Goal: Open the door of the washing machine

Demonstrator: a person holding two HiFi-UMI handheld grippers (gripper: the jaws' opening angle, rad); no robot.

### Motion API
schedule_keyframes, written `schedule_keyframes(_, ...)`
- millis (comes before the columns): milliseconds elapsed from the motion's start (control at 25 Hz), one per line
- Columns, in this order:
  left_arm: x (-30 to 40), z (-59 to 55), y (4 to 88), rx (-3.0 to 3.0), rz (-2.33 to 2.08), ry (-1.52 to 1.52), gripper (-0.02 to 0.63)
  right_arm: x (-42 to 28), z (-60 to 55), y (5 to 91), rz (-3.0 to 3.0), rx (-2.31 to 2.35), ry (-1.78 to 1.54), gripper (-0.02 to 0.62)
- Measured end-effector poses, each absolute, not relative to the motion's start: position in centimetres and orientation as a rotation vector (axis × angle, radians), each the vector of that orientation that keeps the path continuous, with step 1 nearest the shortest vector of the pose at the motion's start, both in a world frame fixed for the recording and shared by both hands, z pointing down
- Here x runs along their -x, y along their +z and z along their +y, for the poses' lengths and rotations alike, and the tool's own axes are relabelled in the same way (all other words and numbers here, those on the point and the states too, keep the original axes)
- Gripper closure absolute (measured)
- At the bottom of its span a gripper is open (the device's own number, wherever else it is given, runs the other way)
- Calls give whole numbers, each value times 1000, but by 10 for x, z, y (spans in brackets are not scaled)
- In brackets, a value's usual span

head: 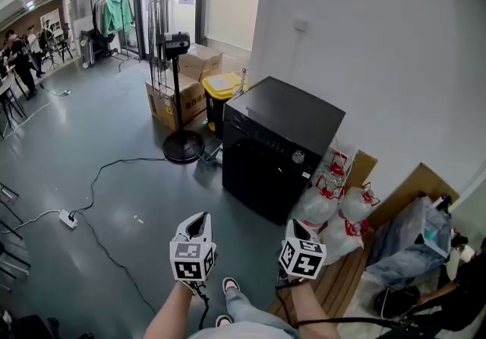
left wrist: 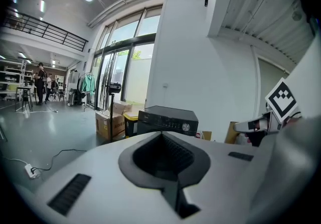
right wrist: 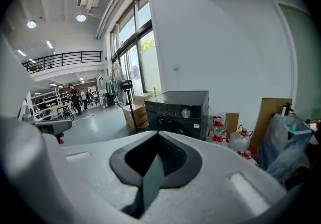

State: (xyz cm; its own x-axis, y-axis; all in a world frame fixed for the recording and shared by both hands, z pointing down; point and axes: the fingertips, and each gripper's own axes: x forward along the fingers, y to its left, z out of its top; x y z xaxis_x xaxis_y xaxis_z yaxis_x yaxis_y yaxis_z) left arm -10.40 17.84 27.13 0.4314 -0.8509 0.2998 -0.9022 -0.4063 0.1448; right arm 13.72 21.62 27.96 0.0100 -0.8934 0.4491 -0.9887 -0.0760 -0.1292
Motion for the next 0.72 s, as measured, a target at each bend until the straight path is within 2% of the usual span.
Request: schedule_keyframes(720,91,50,263,-2392,-1544,286,601,-144,74,276,-2028,-1995,640,591)
